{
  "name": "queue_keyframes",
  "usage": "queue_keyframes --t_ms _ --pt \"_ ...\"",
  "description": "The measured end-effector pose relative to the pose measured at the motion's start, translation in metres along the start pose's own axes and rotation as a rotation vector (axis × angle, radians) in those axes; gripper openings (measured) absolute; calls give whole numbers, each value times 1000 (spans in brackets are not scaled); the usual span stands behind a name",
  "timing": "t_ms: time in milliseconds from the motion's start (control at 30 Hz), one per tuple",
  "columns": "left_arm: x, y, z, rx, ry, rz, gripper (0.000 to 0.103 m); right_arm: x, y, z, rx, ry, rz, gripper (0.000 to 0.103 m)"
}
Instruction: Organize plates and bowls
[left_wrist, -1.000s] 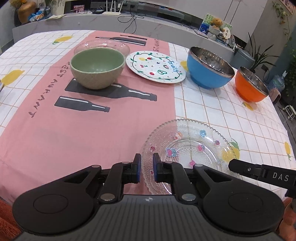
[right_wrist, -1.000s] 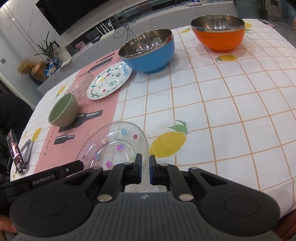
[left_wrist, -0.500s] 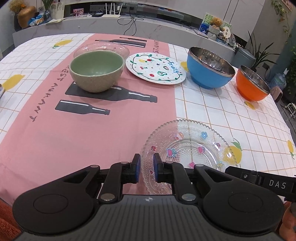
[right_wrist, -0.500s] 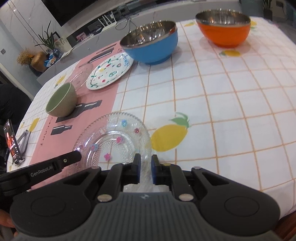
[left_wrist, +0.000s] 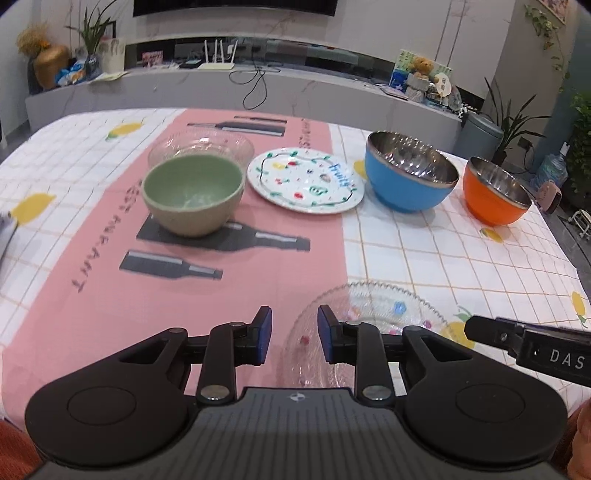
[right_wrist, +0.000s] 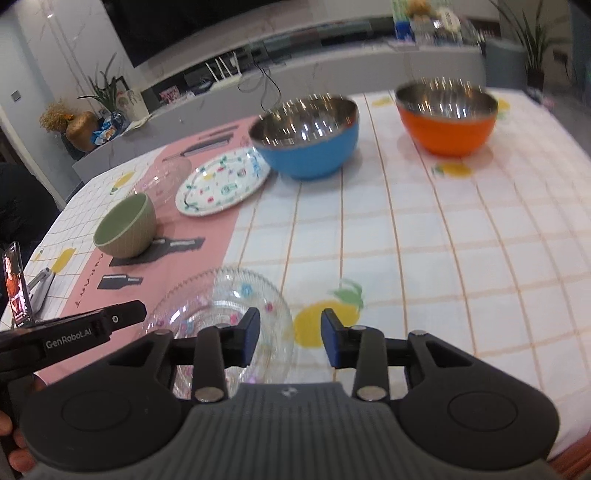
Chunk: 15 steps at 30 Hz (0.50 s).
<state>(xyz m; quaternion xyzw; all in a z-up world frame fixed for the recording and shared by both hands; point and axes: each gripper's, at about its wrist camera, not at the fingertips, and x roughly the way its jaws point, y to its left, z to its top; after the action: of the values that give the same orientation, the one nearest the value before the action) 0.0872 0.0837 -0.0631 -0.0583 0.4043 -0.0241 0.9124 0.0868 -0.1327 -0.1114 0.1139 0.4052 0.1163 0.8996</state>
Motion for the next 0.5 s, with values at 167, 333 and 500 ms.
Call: queue_keyframes --t_ms 167,333,500 --pt "2 -3 17 3 -11 -21 31 -1 7 15 -42 -39 21 36" --pt "9 -5 43 17 -27 -29 31 3 12 36 -41 -56 57 36" --pt "22 -7 72 21 -59 -16 31 16 18 62 -10 -65 93 36"
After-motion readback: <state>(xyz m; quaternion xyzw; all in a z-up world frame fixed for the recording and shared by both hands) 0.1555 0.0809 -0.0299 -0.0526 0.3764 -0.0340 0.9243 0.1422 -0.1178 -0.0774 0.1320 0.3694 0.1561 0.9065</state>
